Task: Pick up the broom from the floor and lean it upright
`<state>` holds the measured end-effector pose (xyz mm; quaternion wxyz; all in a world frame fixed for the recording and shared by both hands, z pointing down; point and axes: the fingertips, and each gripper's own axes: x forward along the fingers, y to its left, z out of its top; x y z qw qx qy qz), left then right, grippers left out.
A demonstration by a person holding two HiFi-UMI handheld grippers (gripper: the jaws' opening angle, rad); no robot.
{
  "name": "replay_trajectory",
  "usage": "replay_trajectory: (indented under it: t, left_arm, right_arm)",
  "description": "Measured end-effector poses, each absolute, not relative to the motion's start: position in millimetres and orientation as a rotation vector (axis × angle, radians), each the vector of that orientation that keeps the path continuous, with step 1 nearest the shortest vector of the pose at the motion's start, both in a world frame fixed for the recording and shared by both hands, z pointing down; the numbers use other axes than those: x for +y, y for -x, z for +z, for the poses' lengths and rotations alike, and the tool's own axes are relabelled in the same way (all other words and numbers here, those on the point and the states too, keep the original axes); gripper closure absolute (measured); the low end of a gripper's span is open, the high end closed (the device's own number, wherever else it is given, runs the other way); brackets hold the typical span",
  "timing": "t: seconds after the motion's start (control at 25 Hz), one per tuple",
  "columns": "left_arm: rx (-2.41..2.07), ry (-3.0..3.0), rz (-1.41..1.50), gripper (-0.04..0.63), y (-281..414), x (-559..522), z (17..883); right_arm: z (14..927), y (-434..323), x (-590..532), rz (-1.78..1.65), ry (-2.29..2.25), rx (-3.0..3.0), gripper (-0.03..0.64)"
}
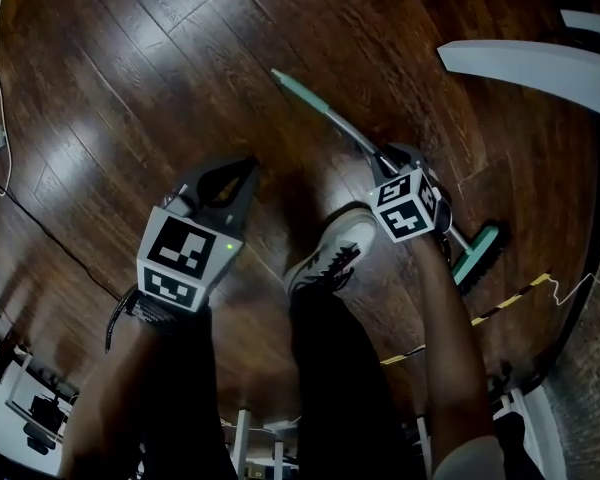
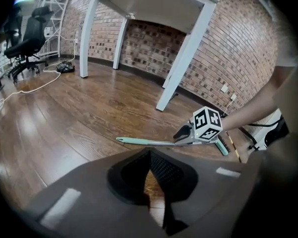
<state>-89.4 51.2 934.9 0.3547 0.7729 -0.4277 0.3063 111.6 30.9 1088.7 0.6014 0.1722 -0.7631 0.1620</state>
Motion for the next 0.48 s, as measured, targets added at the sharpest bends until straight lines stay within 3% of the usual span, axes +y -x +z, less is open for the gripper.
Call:
replay_trajectory:
  t: [0.48]
  left_arm:
    - [-1.063, -2.019, 0.796, 0.595, 78.7, 44.7, 932.4]
  right_arm:
    - [1112.3, -103.7, 40.6, 0.192, -0.212, -1.660, 0.514]
